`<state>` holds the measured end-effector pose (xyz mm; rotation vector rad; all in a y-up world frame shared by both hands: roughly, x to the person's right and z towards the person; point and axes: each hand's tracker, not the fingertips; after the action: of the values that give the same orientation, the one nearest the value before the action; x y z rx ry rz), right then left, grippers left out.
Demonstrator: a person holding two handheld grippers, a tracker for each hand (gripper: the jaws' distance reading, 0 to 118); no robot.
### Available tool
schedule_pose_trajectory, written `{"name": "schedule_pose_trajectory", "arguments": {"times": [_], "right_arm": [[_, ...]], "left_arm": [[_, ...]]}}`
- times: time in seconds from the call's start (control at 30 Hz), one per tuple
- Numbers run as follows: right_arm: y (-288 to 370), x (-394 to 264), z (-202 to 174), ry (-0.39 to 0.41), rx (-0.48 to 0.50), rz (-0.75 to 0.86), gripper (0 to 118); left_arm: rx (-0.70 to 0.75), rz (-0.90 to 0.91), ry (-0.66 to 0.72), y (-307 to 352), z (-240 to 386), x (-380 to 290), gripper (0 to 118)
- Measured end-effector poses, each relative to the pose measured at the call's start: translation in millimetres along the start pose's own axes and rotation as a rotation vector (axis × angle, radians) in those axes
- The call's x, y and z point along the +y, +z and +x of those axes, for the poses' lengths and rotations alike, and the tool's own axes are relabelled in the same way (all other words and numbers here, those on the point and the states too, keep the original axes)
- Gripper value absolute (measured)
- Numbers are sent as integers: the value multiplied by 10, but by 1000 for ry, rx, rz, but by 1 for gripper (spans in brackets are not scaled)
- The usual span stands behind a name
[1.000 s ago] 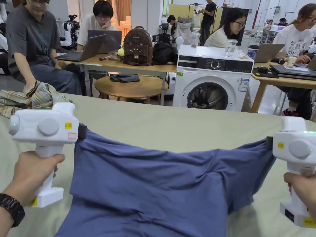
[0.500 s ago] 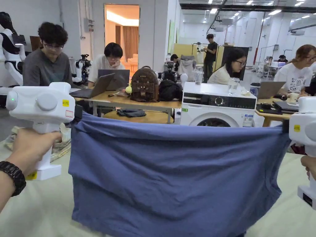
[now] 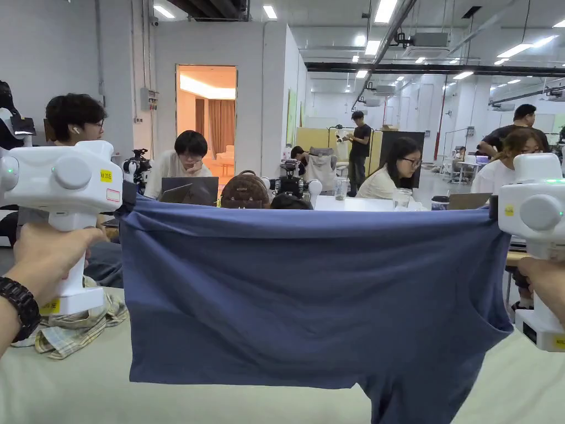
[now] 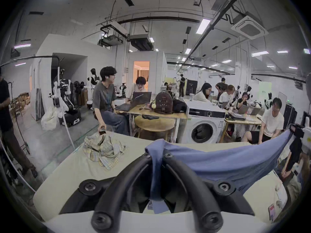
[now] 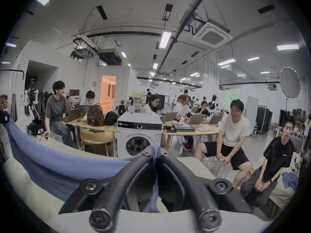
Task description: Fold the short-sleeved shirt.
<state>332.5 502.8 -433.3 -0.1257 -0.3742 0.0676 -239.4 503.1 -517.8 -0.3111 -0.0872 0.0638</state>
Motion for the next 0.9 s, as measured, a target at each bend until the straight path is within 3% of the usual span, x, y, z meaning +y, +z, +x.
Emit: {"name": "schedule_pose_trajectory", "arguments": {"times": [0.2, 0.47, 0.9], "right_arm": [[95, -262, -33, 55, 1, -1, 0], [234, -1099, -76, 127, -1, -101, 0], [1180, -2426, 150, 139, 25, -301, 0]], "left_arm": [[5, -32, -38, -61, 19, -321, 0], [-29, -133, -52, 18, 7, -1277, 0], [-105, -199, -28, 950, -26, -2736, 0]]}}
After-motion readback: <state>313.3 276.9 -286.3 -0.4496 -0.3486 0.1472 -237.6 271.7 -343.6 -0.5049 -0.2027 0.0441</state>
